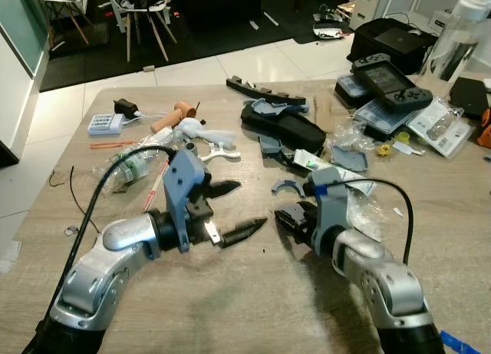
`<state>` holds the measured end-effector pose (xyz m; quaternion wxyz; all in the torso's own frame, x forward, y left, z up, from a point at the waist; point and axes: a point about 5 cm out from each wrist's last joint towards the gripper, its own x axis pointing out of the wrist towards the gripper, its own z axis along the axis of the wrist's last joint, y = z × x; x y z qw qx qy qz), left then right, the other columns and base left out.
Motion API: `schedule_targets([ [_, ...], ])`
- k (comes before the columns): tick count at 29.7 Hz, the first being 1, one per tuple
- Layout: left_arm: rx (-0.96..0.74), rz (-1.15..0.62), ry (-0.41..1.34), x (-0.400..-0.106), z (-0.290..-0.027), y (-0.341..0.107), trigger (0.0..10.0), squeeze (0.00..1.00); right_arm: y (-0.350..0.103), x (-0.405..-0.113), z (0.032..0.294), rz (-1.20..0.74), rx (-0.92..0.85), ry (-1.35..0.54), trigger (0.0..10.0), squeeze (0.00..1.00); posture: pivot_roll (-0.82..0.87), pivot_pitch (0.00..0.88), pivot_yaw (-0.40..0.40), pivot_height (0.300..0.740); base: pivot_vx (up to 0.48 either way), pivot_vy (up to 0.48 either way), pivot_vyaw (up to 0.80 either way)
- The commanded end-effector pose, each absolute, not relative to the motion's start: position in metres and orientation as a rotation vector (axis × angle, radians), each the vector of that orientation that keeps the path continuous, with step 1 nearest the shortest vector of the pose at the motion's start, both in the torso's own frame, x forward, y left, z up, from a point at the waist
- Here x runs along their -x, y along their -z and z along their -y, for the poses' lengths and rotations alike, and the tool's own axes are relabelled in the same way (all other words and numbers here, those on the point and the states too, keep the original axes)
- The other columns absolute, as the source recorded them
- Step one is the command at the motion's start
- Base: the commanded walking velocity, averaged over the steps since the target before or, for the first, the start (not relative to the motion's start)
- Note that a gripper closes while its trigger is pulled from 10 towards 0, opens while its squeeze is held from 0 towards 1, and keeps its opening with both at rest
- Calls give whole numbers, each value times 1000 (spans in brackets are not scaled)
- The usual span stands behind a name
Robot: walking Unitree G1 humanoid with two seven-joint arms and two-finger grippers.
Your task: Picking trash to rubbish bin
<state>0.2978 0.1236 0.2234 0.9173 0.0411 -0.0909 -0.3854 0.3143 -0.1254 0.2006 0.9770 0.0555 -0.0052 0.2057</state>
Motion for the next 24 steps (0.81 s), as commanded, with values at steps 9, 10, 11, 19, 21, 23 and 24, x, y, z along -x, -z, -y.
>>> schedule_targets([
  [9, -47, 178, 455, -318, -154, -217, 10000, 0, -242, -308, 139, 355, -238, -297, 10000, 0, -11, 156, 108, 740, 0, 0, 0],
  [10, -35, 168, 442, -317, -154, -214, 10000, 0, -238, -308, 145, 349, -242, -258, 10000, 0, -11, 156, 108, 740, 0, 0, 0],
  [11, -35, 168, 442, -317, -154, -214, 10000, 0, -238, -308, 145, 349, -242, -258, 10000, 0, -11, 156, 108, 740, 0, 0, 0],
  [19, 2, 123, 360, -316, -163, -197, 10000, 0, -223, -308, 168, 352, -138, -87, 10000, 0, -6, 160, 101, 740, 0, 0, 0],
  [21, 9, 123, 339, -317, -165, -197, 10000, 0, -221, -307, 171, 355, -126, -72, 10000, 0, -9, 156, 102, 740, 0, 0, 0],
  [23, 17, 119, 333, -316, -167, -196, 10000, 0, -219, -305, 172, 361, -105, -73, 10000, 0, -11, 155, 103, 740, 0, 0, 0],
  [24, 18, 118, 336, -316, -167, -195, 10000, 0, -219, -305, 172, 363, -98, -76, 10000, 0, -11, 155, 103, 740, 0, 0, 0],
])
